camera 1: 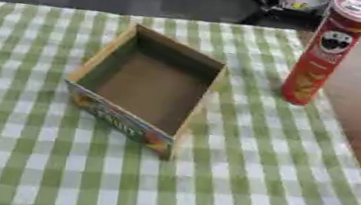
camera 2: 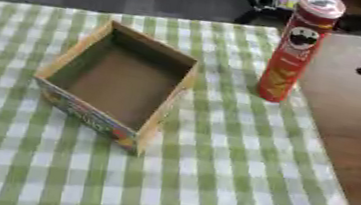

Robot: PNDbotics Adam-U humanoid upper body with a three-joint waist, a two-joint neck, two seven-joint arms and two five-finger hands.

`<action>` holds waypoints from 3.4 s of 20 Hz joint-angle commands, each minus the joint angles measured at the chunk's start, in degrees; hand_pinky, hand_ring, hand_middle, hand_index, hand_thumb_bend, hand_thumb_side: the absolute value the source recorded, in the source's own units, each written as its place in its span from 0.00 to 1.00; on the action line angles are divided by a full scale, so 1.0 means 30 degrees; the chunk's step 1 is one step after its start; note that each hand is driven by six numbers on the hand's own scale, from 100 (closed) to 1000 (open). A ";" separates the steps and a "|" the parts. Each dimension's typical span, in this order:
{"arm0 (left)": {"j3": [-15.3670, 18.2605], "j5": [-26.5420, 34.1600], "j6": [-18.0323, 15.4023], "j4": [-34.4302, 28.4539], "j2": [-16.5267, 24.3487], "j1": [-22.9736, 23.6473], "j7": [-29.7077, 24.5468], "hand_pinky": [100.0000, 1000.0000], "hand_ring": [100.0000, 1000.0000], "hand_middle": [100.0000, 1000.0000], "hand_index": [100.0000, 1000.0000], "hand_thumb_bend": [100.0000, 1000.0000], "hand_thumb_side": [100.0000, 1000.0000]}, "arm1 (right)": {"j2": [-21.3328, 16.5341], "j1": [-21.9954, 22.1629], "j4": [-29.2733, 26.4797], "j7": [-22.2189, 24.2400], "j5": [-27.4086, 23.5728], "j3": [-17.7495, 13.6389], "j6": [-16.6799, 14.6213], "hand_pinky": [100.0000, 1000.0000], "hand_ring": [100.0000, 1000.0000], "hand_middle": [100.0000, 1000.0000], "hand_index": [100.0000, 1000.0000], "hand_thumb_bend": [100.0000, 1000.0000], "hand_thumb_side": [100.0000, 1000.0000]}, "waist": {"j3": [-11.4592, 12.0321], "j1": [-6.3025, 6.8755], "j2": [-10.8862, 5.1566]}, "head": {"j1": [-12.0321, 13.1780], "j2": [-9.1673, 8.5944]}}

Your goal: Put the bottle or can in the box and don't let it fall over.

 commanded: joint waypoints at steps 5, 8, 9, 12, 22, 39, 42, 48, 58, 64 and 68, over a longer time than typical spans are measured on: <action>0.0144 -0.0058 0.0037 -0.0317 0.0420 -0.0133 0.0003 0.99 0.67 0.69 0.75 0.38 0.50 | -0.0556 -0.0387 -0.0043 0.0445 0.0197 0.0088 0.0180 0.58 0.99 1.00 0.87 1.00 0.49 | 0.0019 -0.0016 -0.0186 | -0.0010 -0.0396; 0.0140 -0.0058 0.0045 -0.0316 0.0416 -0.0123 0.0007 0.99 0.67 0.69 0.75 0.38 0.50 | -0.0516 -0.0440 0.0024 0.0628 0.0184 0.0205 0.0190 0.58 1.00 1.00 0.89 1.00 0.49 | 0.0029 -0.0014 -0.0184 | -0.0020 -0.0516; 0.0135 -0.0058 0.0047 -0.0318 0.0413 -0.0126 0.0004 0.99 0.67 0.69 0.75 0.38 0.50 | -0.0504 -0.0456 0.0046 0.0686 0.0173 0.0244 0.0185 0.59 1.00 1.00 0.90 1.00 0.49 | 0.0031 -0.0014 -0.0181 | -0.0022 -0.0549; 0.0117 -0.0054 0.0049 -0.0315 0.0403 -0.0131 -0.0011 0.99 0.67 0.69 0.75 0.38 0.50 | -0.0443 -0.0536 0.0083 0.0749 0.0016 0.0320 0.0095 0.63 1.00 1.00 0.91 1.00 0.49 | 0.0030 -0.0005 -0.0172 | -0.0022 -0.0638; 0.0092 -0.0046 0.0044 -0.0310 0.0374 -0.0130 -0.0046 0.99 0.67 0.69 0.75 0.37 0.51 | -0.0246 -0.0794 0.0344 0.1184 0.0136 0.0642 0.0063 0.60 1.00 1.00 0.89 1.00 0.49 | 0.0056 0.0004 -0.0158 | -0.0148 -0.0811; 0.0046 -0.0040 0.0104 -0.0288 0.0232 -0.0093 -0.0119 0.99 0.66 0.69 0.75 0.35 0.52 | 0.0112 -0.1197 0.0515 0.1482 0.0841 0.0912 0.0334 0.60 1.00 1.00 0.90 1.00 0.49 | 0.0081 0.0148 -0.0035 | -0.0422 -0.1109; 0.0029 -0.0027 0.0112 -0.0273 0.0195 -0.0079 -0.0148 0.99 0.66 0.69 0.75 0.35 0.52 | 0.0140 -0.1207 0.0527 0.1673 0.0874 0.0964 0.0391 0.60 1.00 1.00 0.90 1.00 0.49 | 0.0068 0.0174 0.0004 | -0.0434 -0.1102; 0.0011 -0.0050 0.0138 -0.0252 0.0139 -0.0076 -0.0187 0.99 0.66 0.69 0.75 0.34 0.52 | 0.0159 -0.1255 0.0506 0.2157 0.0929 0.0994 0.0260 0.61 1.00 1.00 0.90 1.00 0.49 | 0.0052 0.0221 0.0063 | -0.0416 -0.1076; -0.0013 -0.0034 0.0168 -0.0239 0.0058 -0.0033 -0.0245 0.99 0.66 0.69 0.75 0.33 0.53 | 0.0199 -0.1309 0.0408 0.2120 0.1527 0.1024 0.0307 0.59 0.96 1.00 0.87 1.00 0.49 | 0.0065 0.0259 0.0111 | -0.0391 -0.1141; -0.0016 -0.0014 0.0178 -0.0246 0.0005 -0.0030 -0.0256 0.99 0.66 0.69 0.75 0.32 0.53 | 0.0334 -0.1394 0.0367 0.1906 0.1635 0.1006 -0.0008 0.63 0.99 1.00 0.88 1.00 0.49 | 0.0068 0.0302 0.0191 | -0.0355 -0.1217; -0.0035 0.0001 0.0181 -0.0253 -0.0036 -0.0056 -0.0288 0.99 0.65 0.69 0.75 0.32 0.54 | 0.0466 -0.1520 0.0440 0.2026 0.1578 0.1064 -0.0201 0.61 0.99 1.00 0.88 1.00 0.49 | 0.0088 0.0356 0.0300 | -0.0331 -0.1292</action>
